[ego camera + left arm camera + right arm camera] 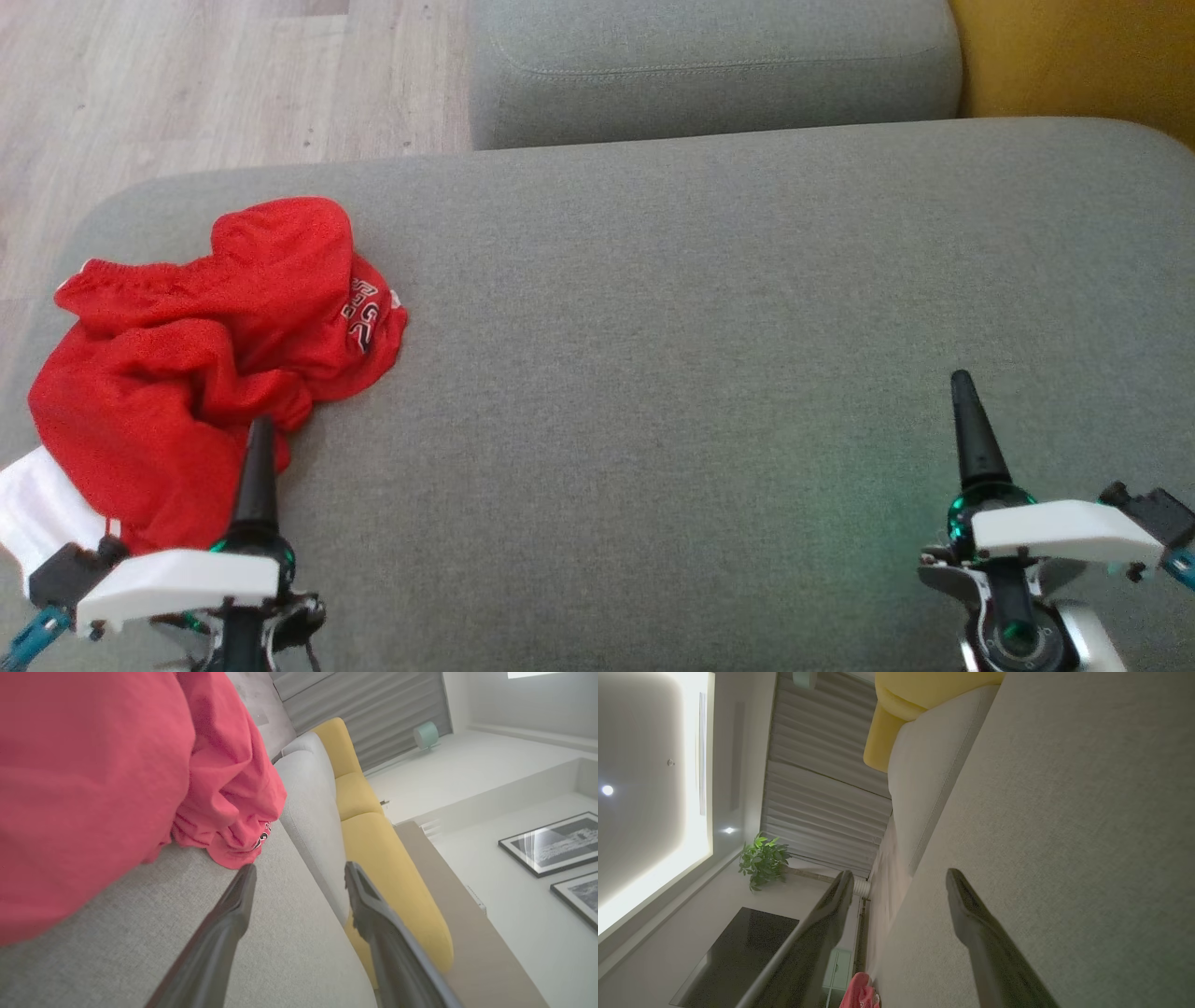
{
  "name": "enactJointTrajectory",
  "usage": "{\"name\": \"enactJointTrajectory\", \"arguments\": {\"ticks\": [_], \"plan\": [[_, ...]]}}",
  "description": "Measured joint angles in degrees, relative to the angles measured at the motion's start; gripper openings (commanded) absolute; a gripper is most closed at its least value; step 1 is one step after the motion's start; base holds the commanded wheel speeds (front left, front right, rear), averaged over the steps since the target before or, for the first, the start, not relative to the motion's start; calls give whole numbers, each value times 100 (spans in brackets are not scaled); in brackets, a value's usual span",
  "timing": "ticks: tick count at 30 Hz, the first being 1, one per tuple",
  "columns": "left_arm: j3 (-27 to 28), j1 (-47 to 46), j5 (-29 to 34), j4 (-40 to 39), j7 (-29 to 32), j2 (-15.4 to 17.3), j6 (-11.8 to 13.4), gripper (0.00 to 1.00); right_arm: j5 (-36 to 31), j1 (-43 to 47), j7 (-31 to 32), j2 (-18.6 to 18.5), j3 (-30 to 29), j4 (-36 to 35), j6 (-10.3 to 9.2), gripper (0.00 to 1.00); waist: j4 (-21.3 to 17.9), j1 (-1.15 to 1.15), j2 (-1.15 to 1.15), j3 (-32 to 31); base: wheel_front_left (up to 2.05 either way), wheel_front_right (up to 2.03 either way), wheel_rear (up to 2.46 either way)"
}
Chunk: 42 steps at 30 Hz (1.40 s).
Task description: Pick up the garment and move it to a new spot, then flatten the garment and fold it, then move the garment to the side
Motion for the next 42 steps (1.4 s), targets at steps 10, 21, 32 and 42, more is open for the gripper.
{"name": "enactJointTrajectory", "arguments": {"ticks": [10, 21, 32, 42], "plan": [[-59, 3, 1414, -146, -147, 4, 243, 100, -1103, -52, -159, -55, 318, 35, 0, 100, 13, 0, 0, -15, 0, 0, 0], [-279, 5, 2470, -255, -325, 70, 368, 100, -2435, -176, -324, -93, 449, 76, 0, 100, 61, 0, 0, -47, 0, 0, 0], [-489, 6, 3240, -379, -503, 193, 516, 100, -3521, -175, -508, -69, 475, 147, 0, 100, 89, 0, 0, -76, 0, 0, 0], [-622, 7, 3921, -524, -668, 260, 632, 100, -4403, -179, -675, 1, 346, 222, 0, 100, 102, 0, 0, -98, 0, 0, 0]]}}
